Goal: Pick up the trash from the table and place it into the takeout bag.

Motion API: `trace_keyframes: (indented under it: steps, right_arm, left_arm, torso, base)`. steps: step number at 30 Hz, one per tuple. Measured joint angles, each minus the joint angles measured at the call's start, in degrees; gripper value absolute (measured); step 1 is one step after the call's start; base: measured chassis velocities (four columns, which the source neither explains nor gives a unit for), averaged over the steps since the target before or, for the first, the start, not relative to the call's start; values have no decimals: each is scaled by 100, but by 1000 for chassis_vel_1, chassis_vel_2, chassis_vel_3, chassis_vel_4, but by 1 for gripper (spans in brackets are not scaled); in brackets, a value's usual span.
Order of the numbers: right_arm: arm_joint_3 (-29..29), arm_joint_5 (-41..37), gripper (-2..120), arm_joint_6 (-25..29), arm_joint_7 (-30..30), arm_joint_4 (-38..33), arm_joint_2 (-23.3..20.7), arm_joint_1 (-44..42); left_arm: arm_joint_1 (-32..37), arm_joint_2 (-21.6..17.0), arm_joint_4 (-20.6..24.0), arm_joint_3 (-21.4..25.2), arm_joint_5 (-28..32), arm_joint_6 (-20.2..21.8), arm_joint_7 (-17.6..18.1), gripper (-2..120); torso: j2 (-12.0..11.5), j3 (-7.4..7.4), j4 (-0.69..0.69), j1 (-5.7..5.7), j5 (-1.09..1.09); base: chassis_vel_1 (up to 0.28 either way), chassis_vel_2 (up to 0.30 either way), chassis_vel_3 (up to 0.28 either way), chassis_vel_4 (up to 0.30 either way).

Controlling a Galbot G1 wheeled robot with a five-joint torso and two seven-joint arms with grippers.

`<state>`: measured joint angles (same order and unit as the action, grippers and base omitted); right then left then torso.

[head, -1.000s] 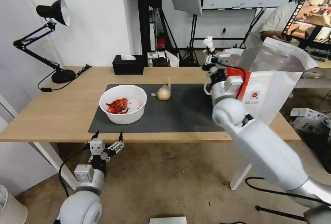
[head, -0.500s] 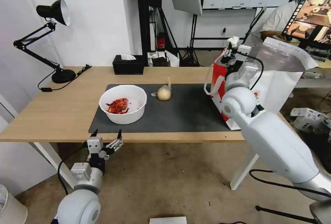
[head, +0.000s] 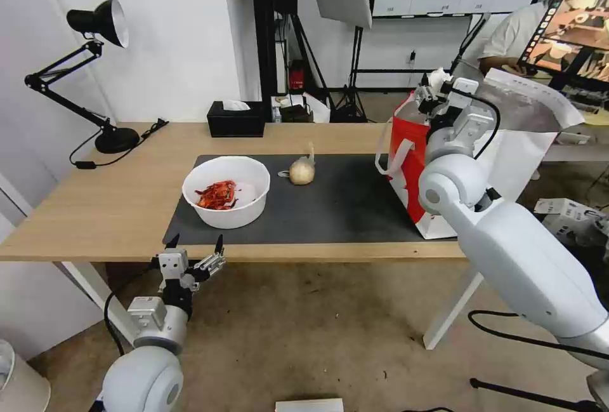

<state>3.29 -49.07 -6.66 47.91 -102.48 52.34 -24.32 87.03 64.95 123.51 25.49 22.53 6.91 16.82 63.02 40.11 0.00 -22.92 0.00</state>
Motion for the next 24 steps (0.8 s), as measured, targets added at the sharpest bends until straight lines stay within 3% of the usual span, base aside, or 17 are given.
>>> trace_keyframes:
  steps: [4, 14, 16, 17, 20, 21, 23, 24]
  right_arm:
    - [-61, -3, 98, -74, 82, -96, -85, -90]
    - [-132, -352, 100, -100, -121, -484, -489, -205]
    - [-234, -572, 100, 55, -772, -691, -716, -369]
    - [-234, -572, 100, 55, -772, -691, -716, -369]
    - [-486, -881, 100, 211, -1847, -1187, -1098, -900]
    - [-486, -881, 100, 211, -1847, -1187, -1098, -900]
    - [-724, -909, 100, 431, -2637, -1644, -1546, -1604]
    - [-724, -909, 100, 431, -2637, -1644, -1546, -1604]
  left_arm:
    - [-1, 0, 16, -5, 0, 3, 0, 100]
    - [-6, -24, 150, -11, 113, 119, 23, 100]
    - [-5, -26, 204, -9, 130, 132, 30, 100]
    - [-5, -26, 204, -9, 130, 132, 30, 100]
    - [-10, -21, 247, -14, 134, 43, 19, 100]
    - [-10, -21, 247, -14, 134, 43, 19, 100]
    - [22, -9, 293, 14, 133, -16, 1, 100]
    - [22, -9, 293, 14, 133, -16, 1, 100]
  torso:
    - [0, 0, 0, 0, 0]
    - [0, 0, 0, 0, 0]
    - [0, 0, 0, 0, 0]
    - [0, 0, 0, 0, 0]
    - [0, 0, 1, 0, 0]
    - [0, 0, 1, 0, 0]
    - [0, 0, 0, 0, 0]
    - [0, 0, 0, 0, 0]
  base:
    - [0, 0, 0, 0]
    - [0, 0, 0, 0]
    - [0, 0, 0, 0]
    - [0, 0, 0, 0]
    - [0, 0, 0, 0]
    - [0, 0, 0, 0]
    - [0, 0, 0, 0]
    - [0, 0, 0, 0]
